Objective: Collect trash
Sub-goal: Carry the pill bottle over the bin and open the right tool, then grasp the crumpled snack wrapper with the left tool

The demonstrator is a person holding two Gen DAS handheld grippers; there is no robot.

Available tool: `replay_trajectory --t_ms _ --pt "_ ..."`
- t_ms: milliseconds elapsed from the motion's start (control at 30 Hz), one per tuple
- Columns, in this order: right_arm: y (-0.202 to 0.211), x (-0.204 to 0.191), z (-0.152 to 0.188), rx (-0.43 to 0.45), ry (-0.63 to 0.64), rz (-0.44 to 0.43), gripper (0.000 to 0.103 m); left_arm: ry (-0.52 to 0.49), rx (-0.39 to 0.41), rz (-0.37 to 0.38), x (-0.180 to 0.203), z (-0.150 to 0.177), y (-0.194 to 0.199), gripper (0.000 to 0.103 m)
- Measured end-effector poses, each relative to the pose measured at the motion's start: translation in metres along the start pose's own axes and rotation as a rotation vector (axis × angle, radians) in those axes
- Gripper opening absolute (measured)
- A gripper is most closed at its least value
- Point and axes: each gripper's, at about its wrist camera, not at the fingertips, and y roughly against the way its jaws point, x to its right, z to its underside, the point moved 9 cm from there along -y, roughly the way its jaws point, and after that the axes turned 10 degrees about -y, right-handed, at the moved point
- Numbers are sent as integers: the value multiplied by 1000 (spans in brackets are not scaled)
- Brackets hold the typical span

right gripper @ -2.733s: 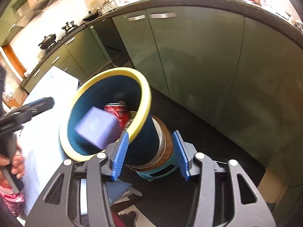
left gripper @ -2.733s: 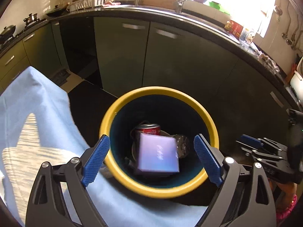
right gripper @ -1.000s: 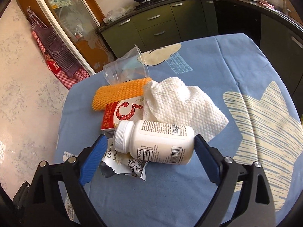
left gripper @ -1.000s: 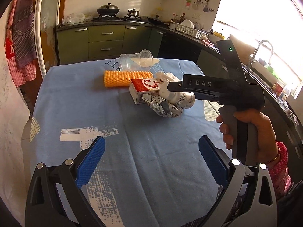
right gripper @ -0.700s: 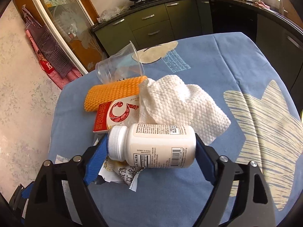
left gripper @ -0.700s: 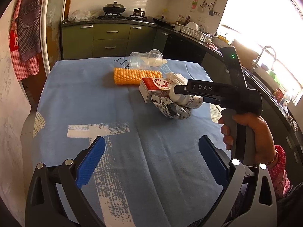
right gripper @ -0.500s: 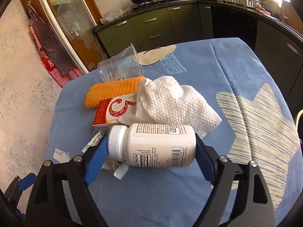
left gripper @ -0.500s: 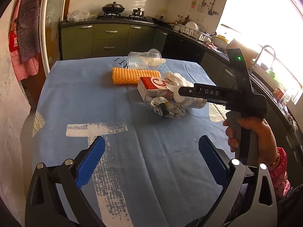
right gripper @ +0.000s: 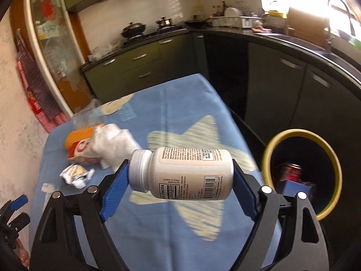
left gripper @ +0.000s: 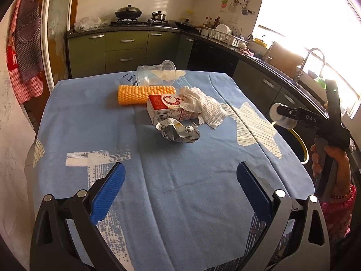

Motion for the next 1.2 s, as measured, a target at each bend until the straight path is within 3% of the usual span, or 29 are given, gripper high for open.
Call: replay_trajectory --t_ms 100,233,400,500,900,1200 --pt "1 66 -23 51 -62 132 80 -11 -12 1 11 -1 -7 97" --pt "-12 142 -31 31 -118 273 80 -6 -38 -1 18 1 -18 97" --pt "-32 197 -30 -5 -150 363 80 -26 -63 -13 27 1 -27 97" --pt "-43 216 -31 -19 -186 362 82 -36 -68 -16 33 1 -28 97" --pt "-2 209 -32 72 -186 272 89 -54 -68 -42 46 3 -21 98" --pt "39 197 -31 132 -150 237 90 -73 -89 -140 28 -21 -47 98"
